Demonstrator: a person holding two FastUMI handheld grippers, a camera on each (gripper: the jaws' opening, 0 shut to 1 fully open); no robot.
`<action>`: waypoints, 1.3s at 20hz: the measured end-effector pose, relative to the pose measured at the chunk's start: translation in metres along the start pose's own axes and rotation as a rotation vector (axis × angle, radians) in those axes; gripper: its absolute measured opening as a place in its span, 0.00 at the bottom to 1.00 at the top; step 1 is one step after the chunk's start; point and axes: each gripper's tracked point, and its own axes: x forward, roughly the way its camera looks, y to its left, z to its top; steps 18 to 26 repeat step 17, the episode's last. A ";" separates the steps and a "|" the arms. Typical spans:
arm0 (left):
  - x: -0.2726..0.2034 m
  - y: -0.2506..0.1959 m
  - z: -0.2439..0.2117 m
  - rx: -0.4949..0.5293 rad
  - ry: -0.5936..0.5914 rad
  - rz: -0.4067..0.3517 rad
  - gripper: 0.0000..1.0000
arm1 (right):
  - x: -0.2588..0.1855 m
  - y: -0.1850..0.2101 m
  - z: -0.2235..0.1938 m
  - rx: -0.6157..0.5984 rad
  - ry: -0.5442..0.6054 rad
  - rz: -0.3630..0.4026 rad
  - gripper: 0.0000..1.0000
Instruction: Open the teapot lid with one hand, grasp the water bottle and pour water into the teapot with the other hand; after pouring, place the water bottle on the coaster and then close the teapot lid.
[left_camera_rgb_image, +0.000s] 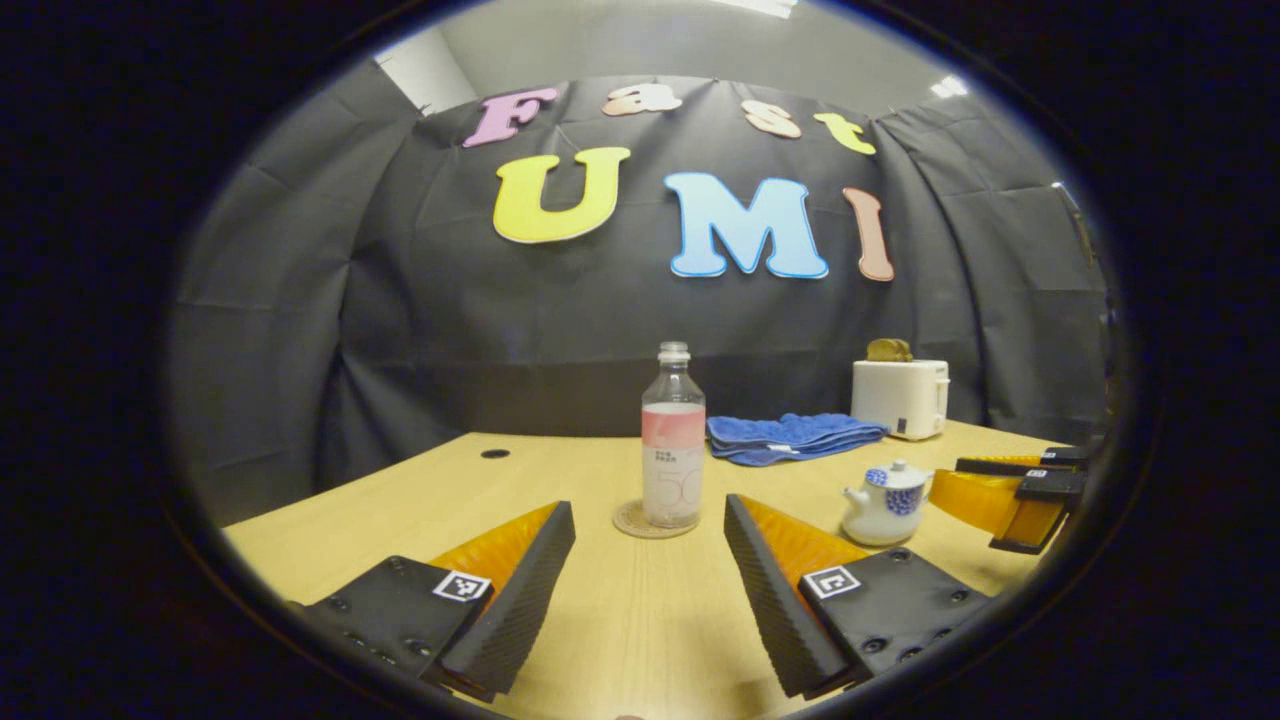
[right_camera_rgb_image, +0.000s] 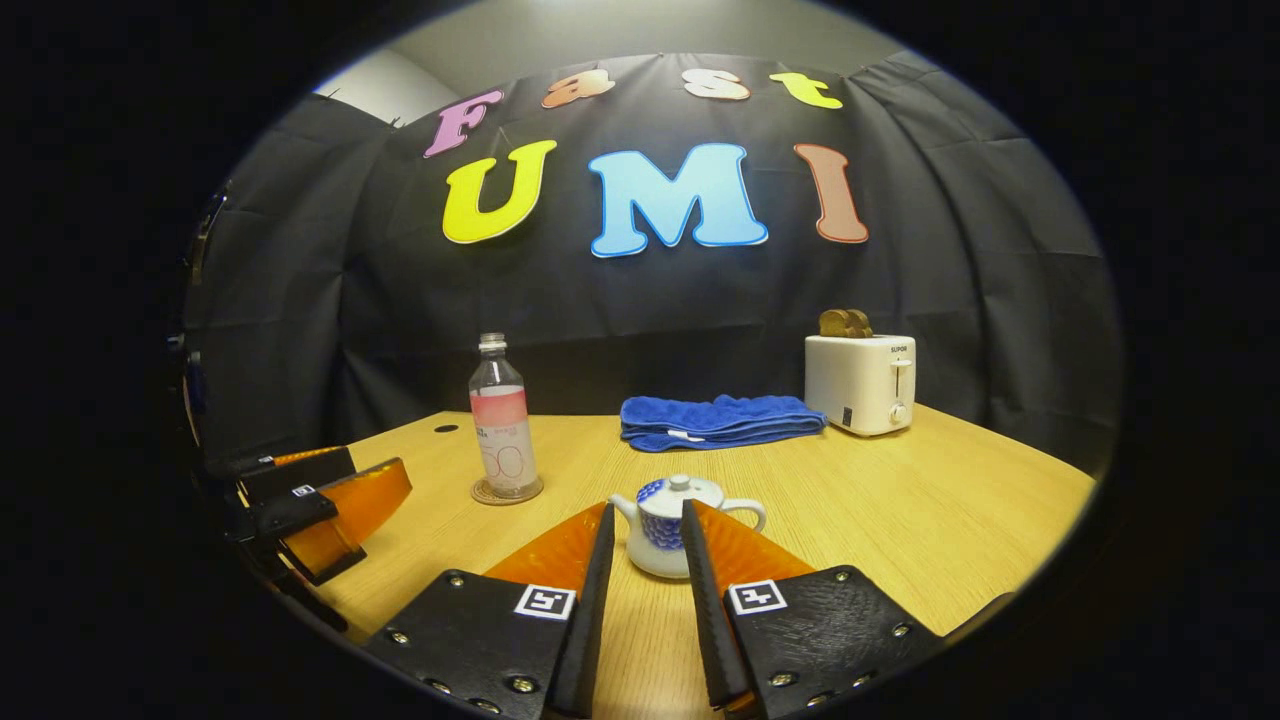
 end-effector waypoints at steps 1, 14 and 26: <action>0.001 -0.004 0.001 -0.014 -0.015 -0.009 1.00 | 0.000 0.000 0.000 0.002 -0.014 -0.003 0.41; 0.000 -0.003 0.000 -0.010 -0.010 -0.005 1.00 | -0.007 -0.001 0.007 -0.059 -0.075 -0.077 0.95; 0.000 -0.002 0.000 -0.011 -0.010 -0.005 1.00 | -0.008 -0.003 0.006 -0.058 -0.075 -0.085 0.95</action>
